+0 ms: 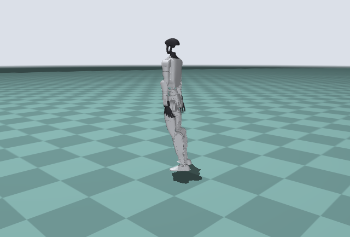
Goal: In place motions
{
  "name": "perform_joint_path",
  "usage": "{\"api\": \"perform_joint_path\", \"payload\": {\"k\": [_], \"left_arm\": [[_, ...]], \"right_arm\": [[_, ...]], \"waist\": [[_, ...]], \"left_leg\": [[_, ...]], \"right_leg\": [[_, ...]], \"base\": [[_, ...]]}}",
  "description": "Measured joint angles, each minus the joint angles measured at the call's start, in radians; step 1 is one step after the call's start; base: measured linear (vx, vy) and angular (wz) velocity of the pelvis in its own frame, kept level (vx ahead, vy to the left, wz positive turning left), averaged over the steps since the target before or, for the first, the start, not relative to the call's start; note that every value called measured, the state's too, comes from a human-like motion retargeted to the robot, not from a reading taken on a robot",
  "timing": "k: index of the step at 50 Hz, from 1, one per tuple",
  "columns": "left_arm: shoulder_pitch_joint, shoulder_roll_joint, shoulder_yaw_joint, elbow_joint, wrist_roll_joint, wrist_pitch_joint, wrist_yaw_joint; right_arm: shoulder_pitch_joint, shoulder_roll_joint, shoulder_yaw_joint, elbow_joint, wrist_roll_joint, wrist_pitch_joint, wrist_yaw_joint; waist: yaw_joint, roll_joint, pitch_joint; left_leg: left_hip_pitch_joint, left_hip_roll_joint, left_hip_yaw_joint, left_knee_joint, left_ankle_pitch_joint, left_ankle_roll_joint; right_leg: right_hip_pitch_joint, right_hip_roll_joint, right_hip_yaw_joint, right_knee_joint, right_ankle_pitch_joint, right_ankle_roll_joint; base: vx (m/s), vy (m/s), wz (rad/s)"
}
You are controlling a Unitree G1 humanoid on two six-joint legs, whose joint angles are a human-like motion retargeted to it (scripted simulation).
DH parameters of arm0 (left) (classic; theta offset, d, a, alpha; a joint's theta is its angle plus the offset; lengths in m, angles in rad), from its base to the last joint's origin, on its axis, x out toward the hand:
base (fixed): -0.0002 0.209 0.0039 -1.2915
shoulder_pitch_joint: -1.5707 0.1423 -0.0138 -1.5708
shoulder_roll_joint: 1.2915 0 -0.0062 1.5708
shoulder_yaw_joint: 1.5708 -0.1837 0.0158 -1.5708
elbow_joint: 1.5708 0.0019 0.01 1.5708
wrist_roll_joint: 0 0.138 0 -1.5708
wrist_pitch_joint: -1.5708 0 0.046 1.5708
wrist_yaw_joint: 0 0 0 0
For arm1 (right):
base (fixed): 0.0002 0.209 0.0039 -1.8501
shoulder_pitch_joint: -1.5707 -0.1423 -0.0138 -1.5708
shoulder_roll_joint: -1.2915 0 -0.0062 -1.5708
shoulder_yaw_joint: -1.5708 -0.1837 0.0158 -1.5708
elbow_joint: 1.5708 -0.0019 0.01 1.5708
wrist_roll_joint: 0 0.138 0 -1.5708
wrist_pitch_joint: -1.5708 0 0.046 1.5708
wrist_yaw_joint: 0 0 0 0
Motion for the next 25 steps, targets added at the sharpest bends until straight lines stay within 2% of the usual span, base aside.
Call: {"api": "perform_joint_path", "payload": {"k": [25], "left_arm": [[-0.002,0.001,-0.010,0.000,-0.002,-0.001,0.001]], "right_arm": [[-0.004,-0.003,0.005,0.000,-0.002,0.000,0.004]], "waist": [[0.002,-0.001,0.011]], "left_leg": [[0.004,0.005,-0.001,0.003,0.001,-0.002]], "right_leg": [[0.003,-0.003,0.000,0.004,0.001,0.003]], "base": [[0.00,0.00,0.00]]}}
